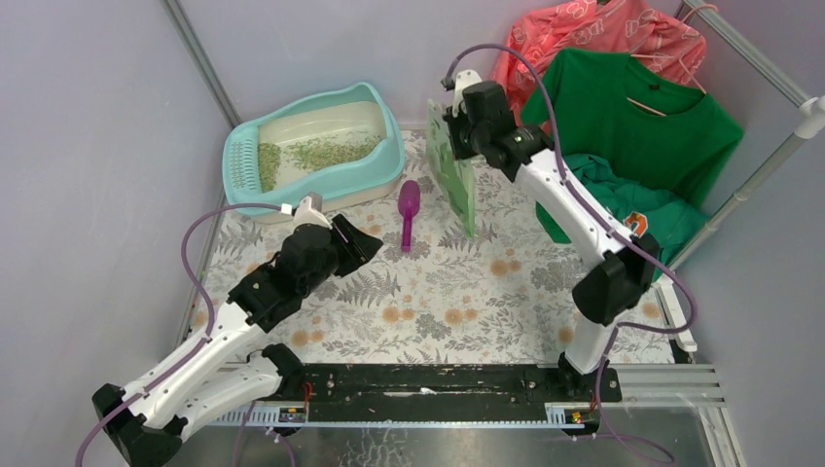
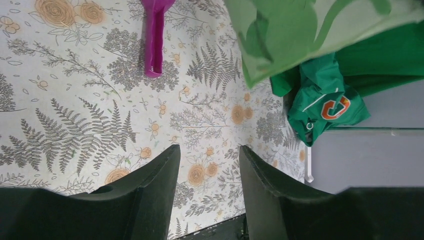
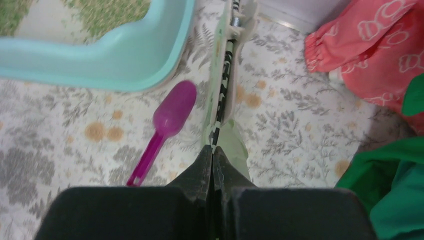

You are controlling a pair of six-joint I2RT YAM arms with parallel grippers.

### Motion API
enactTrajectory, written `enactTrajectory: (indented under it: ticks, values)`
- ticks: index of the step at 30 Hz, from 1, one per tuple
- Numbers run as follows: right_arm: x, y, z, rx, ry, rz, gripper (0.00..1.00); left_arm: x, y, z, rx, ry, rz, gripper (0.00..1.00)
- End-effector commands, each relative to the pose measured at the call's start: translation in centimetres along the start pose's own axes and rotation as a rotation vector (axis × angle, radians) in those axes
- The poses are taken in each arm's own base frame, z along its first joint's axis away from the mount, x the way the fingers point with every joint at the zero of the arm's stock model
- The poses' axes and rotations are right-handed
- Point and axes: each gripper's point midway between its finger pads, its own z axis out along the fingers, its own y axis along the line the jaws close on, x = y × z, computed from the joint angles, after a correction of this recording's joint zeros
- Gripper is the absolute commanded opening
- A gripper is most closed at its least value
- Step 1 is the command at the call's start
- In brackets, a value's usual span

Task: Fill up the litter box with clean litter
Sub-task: Pick up the cat litter bag at the center of the board, then place the cat litter bag at the center of the board.

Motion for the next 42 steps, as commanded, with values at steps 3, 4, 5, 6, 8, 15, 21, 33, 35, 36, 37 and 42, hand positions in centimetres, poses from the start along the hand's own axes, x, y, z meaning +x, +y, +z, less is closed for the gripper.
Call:
enactTrajectory:
  ticks: [3, 4, 5, 6, 8, 15, 21, 33, 35, 36, 37, 42]
  values:
    - [-10.3, -6.0, 1.4, 0.008, -0.356, 0.093, 0.00, -0.2, 1.3, 0.9, -0.058, -0.010, 0.041, 0.54]
    - [-10.4, -7.1, 2.2, 0.023, -0.386, 0.117, 0.00, -0.2, 1.5, 1.1, -0.065, -0.007, 0.044, 0.54]
    - [-9.4, -8.3, 3.4, 0.044, -0.369, 0.137, 0.00, -0.2, 1.6, 1.2, -0.070, -0.007, 0.045, 0.55]
    - [-8.7, -9.7, 4.7, 0.065, -0.367, 0.155, 0.00, -0.2, 1.6, 1.3, -0.072, -0.004, 0.048, 0.55]
    - [-6.0, -12.7, 7.6, 0.125, -0.316, 0.194, 0.04, 0.0, 1.8, 1.7, -0.075, 0.002, 0.051, 0.54]
    - [1.0, -19.2, 15.5, 0.118, -0.086, 0.382, 0.49, 0.4, 1.6, 2.7, -0.077, 0.037, 0.059, 0.55]
    - [-1.5, -18.8, 8.4, 0.206, -0.145, 0.433, 0.59, 0.5, 2.4, 3.0, -0.094, 0.040, 0.063, 0.55]
    - [1.3, -7.7, -3.3, 0.068, -0.093, 0.306, 0.67, -0.9, 2.2, 1.6, -0.097, 0.002, 0.065, 0.55]
    - [4.0, -4.0, -2.7, -0.045, -0.054, 0.340, 0.67, -1.4, 2.3, 1.2, -0.106, -0.013, 0.069, 0.55]
    - [5.7, -2.1, -1.9, -0.093, -0.025, 0.347, 0.66, -1.7, 2.3, 1.0, -0.112, -0.021, 0.072, 0.55]
    - [7.5, -0.8, -1.0, -0.106, 0.007, 0.353, 0.66, -1.9, 2.4, 0.9, -0.119, -0.027, 0.075, 0.55]
    - [13.5, 3.8, 3.3, -0.118, 0.148, 0.340, 0.66, -2.7, 3.7, 0.0, -0.179, -0.063, 0.078, 0.98]
